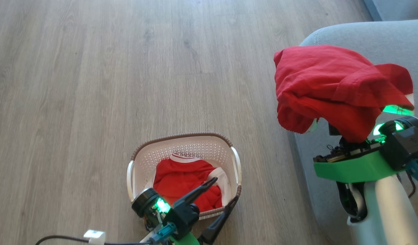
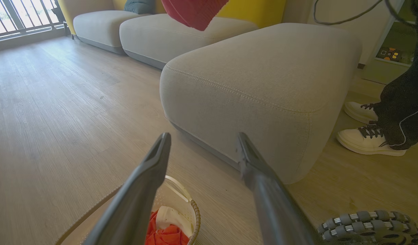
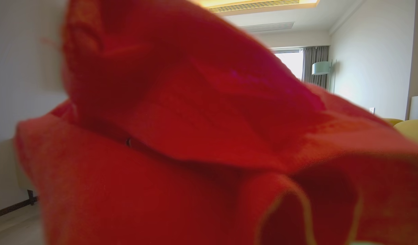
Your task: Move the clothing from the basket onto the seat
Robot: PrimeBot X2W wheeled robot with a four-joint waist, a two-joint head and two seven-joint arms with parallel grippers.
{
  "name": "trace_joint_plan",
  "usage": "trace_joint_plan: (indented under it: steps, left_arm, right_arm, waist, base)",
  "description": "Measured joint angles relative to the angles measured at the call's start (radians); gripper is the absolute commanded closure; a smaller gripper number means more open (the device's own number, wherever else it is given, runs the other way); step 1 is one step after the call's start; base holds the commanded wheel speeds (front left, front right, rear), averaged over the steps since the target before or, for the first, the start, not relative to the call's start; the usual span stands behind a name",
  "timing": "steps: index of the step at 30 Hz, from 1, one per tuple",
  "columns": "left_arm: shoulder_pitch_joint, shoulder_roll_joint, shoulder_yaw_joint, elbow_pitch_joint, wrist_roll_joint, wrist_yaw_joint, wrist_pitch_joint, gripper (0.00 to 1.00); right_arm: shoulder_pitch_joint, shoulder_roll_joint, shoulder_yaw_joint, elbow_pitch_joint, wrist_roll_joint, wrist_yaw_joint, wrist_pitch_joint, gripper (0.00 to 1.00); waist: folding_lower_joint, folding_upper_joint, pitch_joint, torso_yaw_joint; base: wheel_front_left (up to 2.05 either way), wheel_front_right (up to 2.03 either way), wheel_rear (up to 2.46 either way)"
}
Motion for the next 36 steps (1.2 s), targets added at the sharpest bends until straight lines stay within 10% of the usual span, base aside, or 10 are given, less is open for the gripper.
trace_joint_plan:
  steps: [16,36]
  left_arm:
    - [-0.002,0.006,0.007,-0.002,-0.002,0.000,0.000,0.00]
    - [-0.026,0.046,0.000,-0.023,-0.001,0.000,0.000,0.00]
  right_arm:
    - [0.001,0.000,-0.033,-0.001,-0.018,0.000,0.000,1.00]
    - [0.012,0.002,-0.095,-0.018,-0.030,0.000,0.000,1.00]
  waist:
    - [0.0000,0.0000,0.031,-0.077]
    - [0.0000,0.0000,0.079,-0.362]
  base:
    - [0.00,0.00,0.00]
    - [0.00,0.00,0.00]
